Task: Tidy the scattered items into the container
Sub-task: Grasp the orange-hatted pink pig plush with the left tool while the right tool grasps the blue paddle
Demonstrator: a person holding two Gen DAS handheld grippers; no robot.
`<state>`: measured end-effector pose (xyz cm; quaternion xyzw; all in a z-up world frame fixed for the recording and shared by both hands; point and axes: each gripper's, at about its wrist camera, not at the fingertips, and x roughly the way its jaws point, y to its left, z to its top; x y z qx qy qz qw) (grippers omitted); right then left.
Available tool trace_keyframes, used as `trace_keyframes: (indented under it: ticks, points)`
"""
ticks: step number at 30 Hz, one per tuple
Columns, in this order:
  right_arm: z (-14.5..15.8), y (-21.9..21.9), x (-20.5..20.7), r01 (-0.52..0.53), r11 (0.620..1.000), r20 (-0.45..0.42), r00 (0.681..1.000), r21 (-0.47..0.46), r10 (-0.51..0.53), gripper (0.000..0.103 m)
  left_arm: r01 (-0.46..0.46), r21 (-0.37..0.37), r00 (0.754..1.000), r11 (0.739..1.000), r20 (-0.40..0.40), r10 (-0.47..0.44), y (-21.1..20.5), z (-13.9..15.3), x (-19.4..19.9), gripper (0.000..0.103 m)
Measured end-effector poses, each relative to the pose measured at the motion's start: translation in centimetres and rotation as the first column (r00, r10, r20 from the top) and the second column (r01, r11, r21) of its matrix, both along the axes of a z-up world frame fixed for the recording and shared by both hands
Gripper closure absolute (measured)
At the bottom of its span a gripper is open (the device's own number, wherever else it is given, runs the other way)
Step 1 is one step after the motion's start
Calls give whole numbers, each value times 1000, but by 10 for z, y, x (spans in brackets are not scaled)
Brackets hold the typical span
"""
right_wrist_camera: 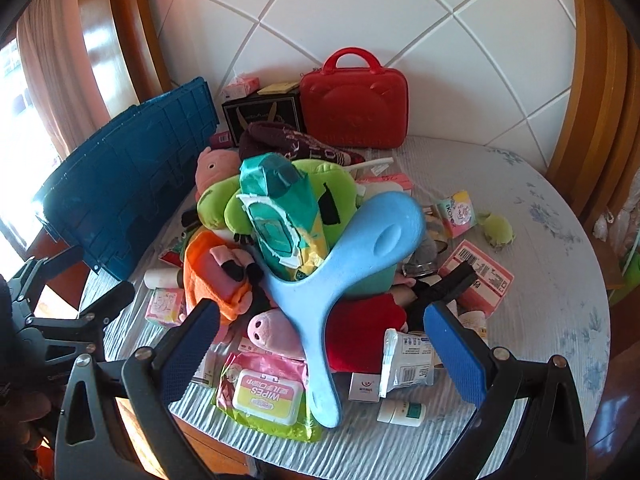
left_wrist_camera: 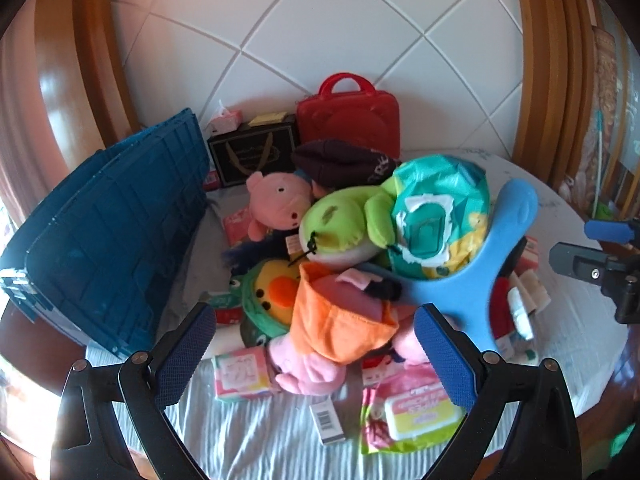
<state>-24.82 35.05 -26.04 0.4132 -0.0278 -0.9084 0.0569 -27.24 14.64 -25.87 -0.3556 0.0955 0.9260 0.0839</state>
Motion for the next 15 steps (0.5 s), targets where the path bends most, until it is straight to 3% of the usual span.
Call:
trace_keyframes:
  ticks: [5,10,15]
  points:
    - [-26,-10,-1,18,999,39,999,44,-19,0,112,-10,993,994,23,-112,1,-55,-31,2]
    - [-45,-13,1,79,993,87,992,86,-87,0,243,-82,970,967,51,-239,13,-114,-65,2]
    - [-61,-19,-2,119,988,131,983,101,-132,0,364,-67,931,929,54,-361,25,-139,-81,2]
